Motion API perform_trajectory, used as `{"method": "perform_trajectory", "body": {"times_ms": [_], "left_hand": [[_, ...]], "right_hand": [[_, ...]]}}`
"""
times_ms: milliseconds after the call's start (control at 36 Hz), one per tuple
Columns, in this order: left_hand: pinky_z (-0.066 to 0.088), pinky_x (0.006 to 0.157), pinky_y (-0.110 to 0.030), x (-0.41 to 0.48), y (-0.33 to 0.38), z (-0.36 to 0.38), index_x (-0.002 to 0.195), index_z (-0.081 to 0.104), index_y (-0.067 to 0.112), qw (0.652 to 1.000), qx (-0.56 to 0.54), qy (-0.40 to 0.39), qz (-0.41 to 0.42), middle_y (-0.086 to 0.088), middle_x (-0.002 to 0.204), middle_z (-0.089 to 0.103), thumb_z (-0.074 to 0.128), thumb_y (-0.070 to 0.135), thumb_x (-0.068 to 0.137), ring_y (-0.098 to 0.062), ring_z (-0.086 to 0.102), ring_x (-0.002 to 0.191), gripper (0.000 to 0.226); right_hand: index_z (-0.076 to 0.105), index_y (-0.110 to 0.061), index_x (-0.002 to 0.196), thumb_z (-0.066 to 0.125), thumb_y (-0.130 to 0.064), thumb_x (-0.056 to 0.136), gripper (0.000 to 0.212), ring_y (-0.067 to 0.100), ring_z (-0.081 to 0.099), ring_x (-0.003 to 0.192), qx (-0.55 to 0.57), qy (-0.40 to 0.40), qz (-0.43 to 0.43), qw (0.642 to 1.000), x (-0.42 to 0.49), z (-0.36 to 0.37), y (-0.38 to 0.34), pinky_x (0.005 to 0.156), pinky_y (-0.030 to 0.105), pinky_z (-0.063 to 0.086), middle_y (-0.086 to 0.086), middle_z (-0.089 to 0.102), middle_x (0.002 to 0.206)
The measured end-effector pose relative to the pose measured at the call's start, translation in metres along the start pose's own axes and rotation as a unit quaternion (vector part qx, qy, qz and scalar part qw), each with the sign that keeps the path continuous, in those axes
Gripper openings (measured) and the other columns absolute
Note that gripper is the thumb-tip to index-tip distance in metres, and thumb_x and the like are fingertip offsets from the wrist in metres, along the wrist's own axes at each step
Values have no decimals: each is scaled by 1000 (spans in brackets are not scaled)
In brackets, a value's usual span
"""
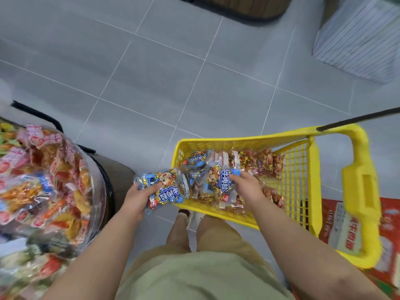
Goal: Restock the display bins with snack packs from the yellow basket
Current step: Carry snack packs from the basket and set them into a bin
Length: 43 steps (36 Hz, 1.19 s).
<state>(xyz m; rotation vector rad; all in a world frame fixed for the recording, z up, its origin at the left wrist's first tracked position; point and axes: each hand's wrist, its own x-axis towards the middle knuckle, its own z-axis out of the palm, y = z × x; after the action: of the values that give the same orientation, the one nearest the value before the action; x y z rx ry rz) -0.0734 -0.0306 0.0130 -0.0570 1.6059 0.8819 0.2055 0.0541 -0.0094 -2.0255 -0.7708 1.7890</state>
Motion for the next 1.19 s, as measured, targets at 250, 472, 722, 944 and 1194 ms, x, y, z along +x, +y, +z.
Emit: {"method": "perform_trajectory", "body": {"times_ms": [250, 472, 722, 944, 1194], "left_hand": [[55, 45, -32, -62, -19, -14, 99, 61, 10, 990, -92, 60, 93, -12, 77, 75, 70, 0, 82, -24, 72, 60, 22], [57, 53, -32, -122, -45, -66, 98, 66, 12, 968, -160, 120, 151, -11, 82, 76, 73, 0, 79, -25, 73, 68, 24], [56, 54, -26, -180, -71, -155, 97, 62, 14, 917, -248, 240, 199, -3, 78, 76, 78, 7, 77, -17, 73, 70, 27], [48, 98, -53, -230, -102, -259, 135, 42, 6, 864, -321, 318, 224, -20, 127, 60, 81, 12, 73, -34, 61, 113, 74], [54, 86, -53, -278, -131, -413, 98, 65, 15, 829, -310, 376, 275, -16, 105, 71, 80, 5, 72, -29, 68, 86, 31]], "right_hand": [[52, -12, 124, 46, -29, 99, 31, 23, 65, 106, 191, -141, 69, 969, -44, 25, -47, 86, 41, 54, 12, 67, 116], [78, -11, 84, 49, -33, 96, 39, 24, 72, 75, 165, -386, 99, 902, -101, 88, -57, 62, 36, 59, 11, 74, 88], [69, 3, 93, 67, -4, 59, 34, 26, 72, 74, -3, -508, 122, 853, -178, 190, -39, 63, 36, 59, 19, 72, 87], [60, -4, 111, 57, -9, 82, 30, 24, 71, 78, -169, -547, 49, 818, -243, 291, -15, 73, 43, 59, 12, 72, 93], [59, -11, 97, 69, -11, 82, 18, 5, 62, 57, -307, -477, -108, 816, -336, 433, 27, 46, 22, 51, -4, 68, 74]]}}
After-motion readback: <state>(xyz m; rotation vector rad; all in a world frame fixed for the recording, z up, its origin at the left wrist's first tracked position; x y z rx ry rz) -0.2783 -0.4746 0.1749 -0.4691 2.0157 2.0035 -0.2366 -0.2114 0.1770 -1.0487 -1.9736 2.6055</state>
